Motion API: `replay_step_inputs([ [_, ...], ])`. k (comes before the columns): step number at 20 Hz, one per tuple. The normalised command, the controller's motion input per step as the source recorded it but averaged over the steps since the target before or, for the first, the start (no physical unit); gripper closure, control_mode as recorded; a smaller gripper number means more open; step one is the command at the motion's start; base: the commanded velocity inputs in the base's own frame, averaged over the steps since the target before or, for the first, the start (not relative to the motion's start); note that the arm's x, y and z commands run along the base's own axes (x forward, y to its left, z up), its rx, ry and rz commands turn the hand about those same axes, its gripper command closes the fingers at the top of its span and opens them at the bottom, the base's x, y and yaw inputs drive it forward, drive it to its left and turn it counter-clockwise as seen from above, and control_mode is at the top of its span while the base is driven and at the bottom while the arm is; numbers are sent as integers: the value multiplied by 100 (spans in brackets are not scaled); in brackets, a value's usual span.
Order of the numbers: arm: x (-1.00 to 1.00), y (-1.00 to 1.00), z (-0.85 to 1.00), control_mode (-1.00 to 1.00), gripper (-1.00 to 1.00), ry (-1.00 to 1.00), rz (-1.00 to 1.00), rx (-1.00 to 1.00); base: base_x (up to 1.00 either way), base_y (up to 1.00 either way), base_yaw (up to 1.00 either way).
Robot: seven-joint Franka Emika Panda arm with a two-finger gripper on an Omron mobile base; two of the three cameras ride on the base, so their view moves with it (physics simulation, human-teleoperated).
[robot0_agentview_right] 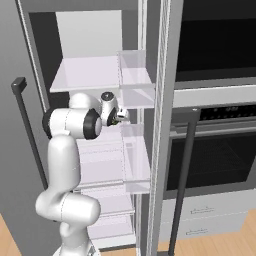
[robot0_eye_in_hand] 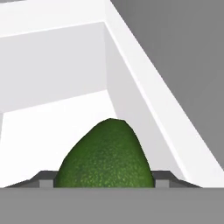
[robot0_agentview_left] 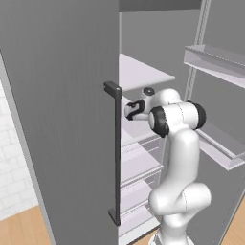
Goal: Place one avocado and one steak in each tupperware on the nearby counter, to pack two identical lunches.
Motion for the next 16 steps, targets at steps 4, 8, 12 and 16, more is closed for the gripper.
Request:
replay_step_inputs([
  [4,-49,1,-5,-100,100,-5,0,0,0,0,0],
  [8,-97,0,3,-100,100,-12,0,0,0,0,0],
  [12,-99,0,39,-100,100,-5,0,4,0,0,0],
  [16,-79,0,95,-100,100,0,0,7,0,0,0],
])
